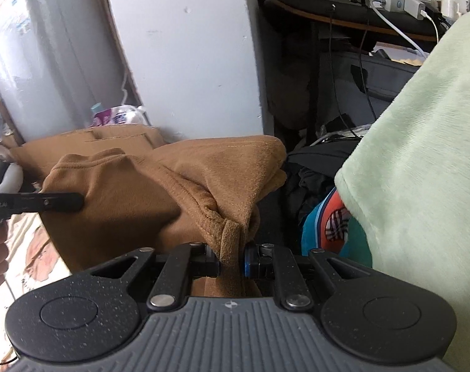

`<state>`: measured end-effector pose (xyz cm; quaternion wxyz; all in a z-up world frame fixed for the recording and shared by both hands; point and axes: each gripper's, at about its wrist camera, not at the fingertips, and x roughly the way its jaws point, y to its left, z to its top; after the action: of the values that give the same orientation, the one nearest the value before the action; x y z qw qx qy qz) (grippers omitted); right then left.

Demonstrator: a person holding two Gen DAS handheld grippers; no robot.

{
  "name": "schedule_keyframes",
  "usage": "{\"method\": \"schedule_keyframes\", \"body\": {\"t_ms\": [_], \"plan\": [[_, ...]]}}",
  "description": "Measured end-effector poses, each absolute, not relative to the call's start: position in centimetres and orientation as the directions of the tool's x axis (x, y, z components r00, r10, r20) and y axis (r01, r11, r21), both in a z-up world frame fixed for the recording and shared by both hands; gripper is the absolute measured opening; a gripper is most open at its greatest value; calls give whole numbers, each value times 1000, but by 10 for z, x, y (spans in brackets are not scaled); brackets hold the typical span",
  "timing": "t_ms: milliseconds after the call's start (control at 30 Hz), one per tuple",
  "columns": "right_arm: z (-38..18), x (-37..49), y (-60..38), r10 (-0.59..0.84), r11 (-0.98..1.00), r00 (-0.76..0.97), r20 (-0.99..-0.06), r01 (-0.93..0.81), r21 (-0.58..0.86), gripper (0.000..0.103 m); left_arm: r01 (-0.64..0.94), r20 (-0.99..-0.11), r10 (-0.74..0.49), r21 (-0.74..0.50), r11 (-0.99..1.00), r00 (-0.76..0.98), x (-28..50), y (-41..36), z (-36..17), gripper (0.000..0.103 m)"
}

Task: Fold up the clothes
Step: 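Carry the held brown shirt with both tools toward the clothes pile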

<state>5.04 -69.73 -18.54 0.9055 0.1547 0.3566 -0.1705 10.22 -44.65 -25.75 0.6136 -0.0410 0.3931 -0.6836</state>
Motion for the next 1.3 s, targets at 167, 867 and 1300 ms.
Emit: {"method": "schedule_keyframes", "body": {"t_ms": [167, 867, 1300], "plan": [[-200, 71, -706, -210, 889, 688, -695, 430, 157, 13, 810, -450, -869, -577, 105, -208, 119, -454, -271, 5], [-256, 146, -743, -303, 865, 604, -737, 499, 53, 13, 805, -613, -786, -505, 312, -80, 171, -541, -312, 6], [-295, 192, -762, -315, 864, 539, -781, 504, -1, 22, 785, -747, -664, -412, 463, -1, 192, -562, -348, 20]]}}
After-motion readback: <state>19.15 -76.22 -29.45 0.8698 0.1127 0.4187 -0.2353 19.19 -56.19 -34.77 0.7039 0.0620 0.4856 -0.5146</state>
